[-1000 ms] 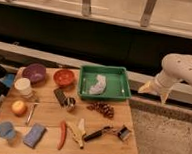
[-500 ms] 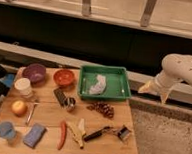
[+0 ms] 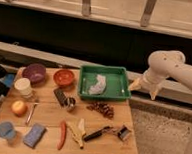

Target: Place sponge in tray

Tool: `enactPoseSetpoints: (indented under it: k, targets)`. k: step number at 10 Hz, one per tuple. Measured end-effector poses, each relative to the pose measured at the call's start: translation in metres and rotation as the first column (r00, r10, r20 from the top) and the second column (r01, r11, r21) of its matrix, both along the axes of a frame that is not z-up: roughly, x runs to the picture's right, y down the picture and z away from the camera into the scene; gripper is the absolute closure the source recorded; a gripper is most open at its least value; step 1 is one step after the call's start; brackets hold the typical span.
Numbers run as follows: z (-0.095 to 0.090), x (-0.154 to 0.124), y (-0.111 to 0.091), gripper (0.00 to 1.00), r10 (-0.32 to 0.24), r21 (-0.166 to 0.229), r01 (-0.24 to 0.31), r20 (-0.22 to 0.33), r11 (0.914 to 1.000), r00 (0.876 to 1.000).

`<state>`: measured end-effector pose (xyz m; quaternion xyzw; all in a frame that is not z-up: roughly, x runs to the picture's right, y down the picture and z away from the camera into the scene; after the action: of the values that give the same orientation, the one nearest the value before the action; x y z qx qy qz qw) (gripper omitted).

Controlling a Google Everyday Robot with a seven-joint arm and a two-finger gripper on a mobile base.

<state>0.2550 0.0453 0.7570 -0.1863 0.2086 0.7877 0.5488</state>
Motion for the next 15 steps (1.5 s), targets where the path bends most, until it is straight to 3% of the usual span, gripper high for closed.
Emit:
enactPoseSetpoints:
  k: [1, 3, 5, 6, 10, 12, 15]
  targets:
    - [0.001, -0.039, -0.008, 0.21, -0.045, 0.015, 0.044, 0.040, 0.9989, 0.998]
    - [-0.003, -0.084, -0.012, 0.21, -0.093, 0.032, 0.090, 0.098, 0.9954, 0.991]
    - [-0.017, -0.146, -0.010, 0.21, -0.158, 0.056, 0.150, 0.188, 0.9871, 0.969]
    - [-0.022, -0.163, -0.008, 0.21, -0.173, 0.061, 0.164, 0.216, 0.9846, 0.961]
    - [-0.021, -0.162, -0.008, 0.21, -0.183, 0.061, 0.174, 0.213, 0.9829, 0.960]
    - [-0.014, -0.139, 0.006, 0.21, -0.160, -0.010, 0.165, 0.194, 0.9862, 0.968]
    - [-0.018, -0.131, 0.027, 0.21, -0.176, -0.020, 0.184, 0.216, 0.9827, 0.961]
